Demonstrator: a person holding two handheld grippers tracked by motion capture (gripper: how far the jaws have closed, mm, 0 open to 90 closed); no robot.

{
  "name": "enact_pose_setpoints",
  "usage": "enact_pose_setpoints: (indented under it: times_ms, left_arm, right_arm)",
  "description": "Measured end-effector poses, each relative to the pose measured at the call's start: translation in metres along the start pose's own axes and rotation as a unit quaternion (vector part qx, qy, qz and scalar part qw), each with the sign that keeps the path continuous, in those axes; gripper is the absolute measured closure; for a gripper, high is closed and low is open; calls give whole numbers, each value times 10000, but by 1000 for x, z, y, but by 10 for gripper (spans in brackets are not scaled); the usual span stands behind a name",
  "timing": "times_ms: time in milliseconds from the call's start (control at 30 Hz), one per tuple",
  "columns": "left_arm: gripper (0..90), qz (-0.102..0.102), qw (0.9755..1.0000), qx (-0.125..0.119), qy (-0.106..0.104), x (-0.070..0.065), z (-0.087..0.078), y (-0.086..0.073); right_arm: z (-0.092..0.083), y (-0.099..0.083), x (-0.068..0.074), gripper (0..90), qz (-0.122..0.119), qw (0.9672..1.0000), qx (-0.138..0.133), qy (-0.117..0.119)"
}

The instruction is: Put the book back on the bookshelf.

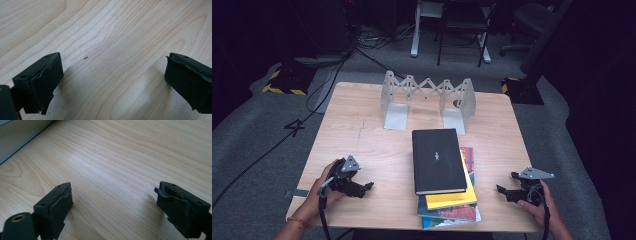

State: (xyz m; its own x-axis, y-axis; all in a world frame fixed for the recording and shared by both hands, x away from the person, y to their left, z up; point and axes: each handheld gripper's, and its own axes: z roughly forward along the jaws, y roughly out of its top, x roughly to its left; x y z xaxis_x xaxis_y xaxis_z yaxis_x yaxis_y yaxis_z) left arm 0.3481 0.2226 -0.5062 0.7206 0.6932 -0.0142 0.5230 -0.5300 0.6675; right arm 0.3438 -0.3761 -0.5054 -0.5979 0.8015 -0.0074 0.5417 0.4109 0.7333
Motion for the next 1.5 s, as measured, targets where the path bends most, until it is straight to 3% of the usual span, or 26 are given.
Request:
enact_pose_setpoints:
  times_ms: [233, 367, 467, 567, 700, 900, 1033, 1133, 1500]
  left_arm:
    - [14, 20, 10000, 23, -28, 0, 1, 1]
    - [5, 8, 10000, 30, -27, -4, 3, 3]
    - [5, 92, 9999, 33, -83, -9, 5, 5]
    - [6, 222, 9996, 34, -172, -14, 7, 7]
    - [5, 241, 9995, 27, -212, -18, 9, 9]
    - [5, 265, 9994, 26, -214, -24, 14, 15]
    - [6, 260, 9994, 31, -211, -28, 15, 16]
    - [7, 209, 9996, 26, -193, -30, 16, 16]
    - [7, 219, 9996, 22, -191, -33, 17, 18]
  right_arm:
    - [1, 1, 0, 132, 32, 10000, 7, -26]
    - [1, 5, 0, 161, 23, 9999, 167, -30]
    - [0, 11, 3, 187, -143, 9996, 254, 14]
    - [-3, 18, 7, 198, -179, 9997, 107, 152]
    - [-15, 35, 16, 218, -392, 9986, -110, 328]
    - [-30, 71, 39, 220, -735, 9946, -453, 577]
    - [-32, 87, 51, 219, -897, 9923, -548, 653]
    - [-30, 99, 61, 222, -1021, 9904, -612, 701]
    - [-11, 132, 90, 222, -1113, 9838, -788, 1167]
